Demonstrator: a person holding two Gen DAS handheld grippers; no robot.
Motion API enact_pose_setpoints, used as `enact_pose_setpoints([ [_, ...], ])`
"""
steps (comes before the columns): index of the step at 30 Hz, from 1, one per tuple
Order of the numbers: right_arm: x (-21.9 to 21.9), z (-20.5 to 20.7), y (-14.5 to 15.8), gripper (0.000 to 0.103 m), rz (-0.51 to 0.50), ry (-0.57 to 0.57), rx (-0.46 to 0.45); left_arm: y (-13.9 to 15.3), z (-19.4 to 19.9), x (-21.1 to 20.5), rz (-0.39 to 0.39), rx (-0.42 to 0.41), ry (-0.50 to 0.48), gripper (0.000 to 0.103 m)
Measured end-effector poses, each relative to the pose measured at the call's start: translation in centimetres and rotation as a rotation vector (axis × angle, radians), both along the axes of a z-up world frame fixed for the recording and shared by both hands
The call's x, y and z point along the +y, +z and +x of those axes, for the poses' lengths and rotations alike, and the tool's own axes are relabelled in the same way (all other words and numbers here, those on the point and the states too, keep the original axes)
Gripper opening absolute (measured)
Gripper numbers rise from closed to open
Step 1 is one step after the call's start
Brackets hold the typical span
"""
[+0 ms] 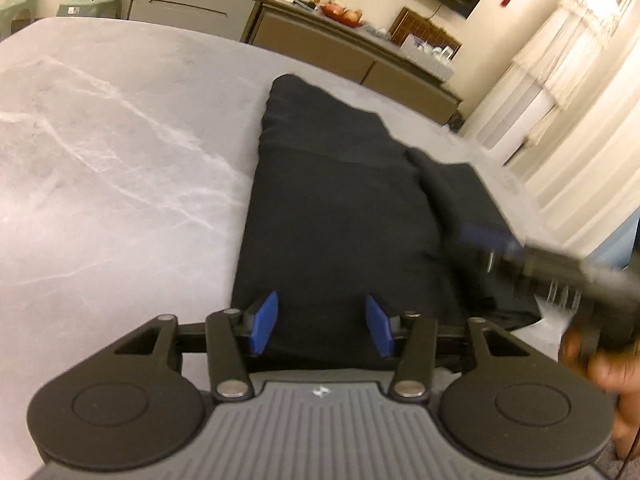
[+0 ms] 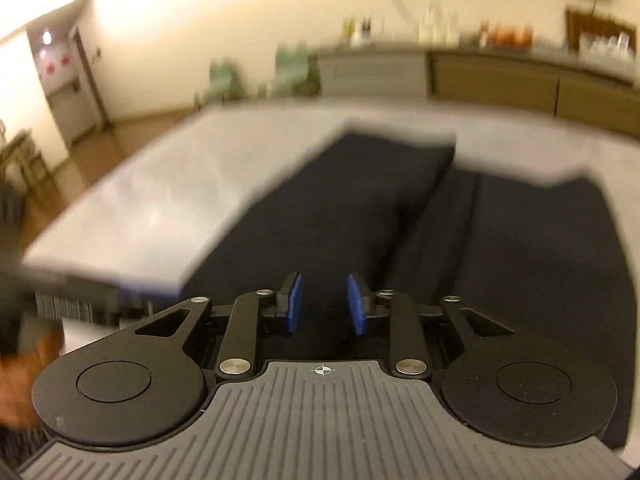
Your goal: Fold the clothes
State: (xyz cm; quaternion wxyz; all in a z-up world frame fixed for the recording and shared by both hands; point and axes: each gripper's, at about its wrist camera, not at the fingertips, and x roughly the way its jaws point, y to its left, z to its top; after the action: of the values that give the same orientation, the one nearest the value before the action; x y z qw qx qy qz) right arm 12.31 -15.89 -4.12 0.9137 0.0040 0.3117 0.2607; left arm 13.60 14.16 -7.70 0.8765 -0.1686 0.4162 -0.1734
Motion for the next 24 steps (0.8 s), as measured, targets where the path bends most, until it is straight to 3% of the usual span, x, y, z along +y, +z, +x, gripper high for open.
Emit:
enact_pose_setpoints([
  [2, 0.5, 2.0, 0.4, 0.030, -0.013, -0.035, -0.034, -0.7, -0.2, 0.0, 0.005, 0.002, -0.005, 0.051],
  [7, 0.6, 7.9, -4.1, 0.032, -0.120, -0.074, 0.135, -1.0, -1.2, -0.1, 0.045, 0.002, -0.026, 0.051],
  [9, -1.2, 7.5, -3.2, 0.035, -0.053, -0.072, 0.175, 0.8, -1.5, -0.9, 0.076, -0.037, -0.045, 0.051],
  [10, -2.7, 6.9, -2.5, 0.046, -0.005, -0.072, 0.171, 1.8, -1.7, -1.4, 0.091, -0.060, -0.056, 0.051],
  [11, -4.8, 5.8, -1.7, 0.070, 0.031, -0.084, 0.140, 2.8, -1.9, -1.9, 0.106, -0.084, -0.066, 0.054],
  [13, -9.4, 3.4, -0.7, 0.092, 0.036, -0.190, 0.067, 4.9, -2.2, -2.8, 0.136, -0.131, -0.088, 0.065],
  [15, -13.9, 2.1, -1.5, 0.091, 0.003, -0.355, 0.064, 6.8, -0.5, -6.9, 0.152, -0.148, -0.149, 0.076],
  [17, -17.8, 1.8, -4.0, 0.078, 0.062, -0.514, 0.174, 8.6, 1.6, -11.7, 0.165, -0.158, -0.220, 0.080],
  [19, -18.9, 2.2, -6.1, 0.067, 0.166, -0.538, 0.234, 9.7, 3.7, -16.9, 0.196, -0.152, -0.288, 0.082],
  [21, -18.0, 3.2, -6.9, 0.050, 0.195, -0.474, 0.254, 9.1, 5.8, -23.0, 0.270, -0.110, -0.348, 0.083],
  [22, -17.1, 3.7, -7.2, 0.021, 0.184, -0.428, 0.261, 8.7, 6.9, -26.0, 0.307, -0.090, -0.378, 0.083],
  [24, -15.8, 3.7, -7.6, 0.013, 0.158, -0.387, 0.247, 7.6, 8.8, -32.0, 0.393, -0.046, -0.435, 0.083],
])
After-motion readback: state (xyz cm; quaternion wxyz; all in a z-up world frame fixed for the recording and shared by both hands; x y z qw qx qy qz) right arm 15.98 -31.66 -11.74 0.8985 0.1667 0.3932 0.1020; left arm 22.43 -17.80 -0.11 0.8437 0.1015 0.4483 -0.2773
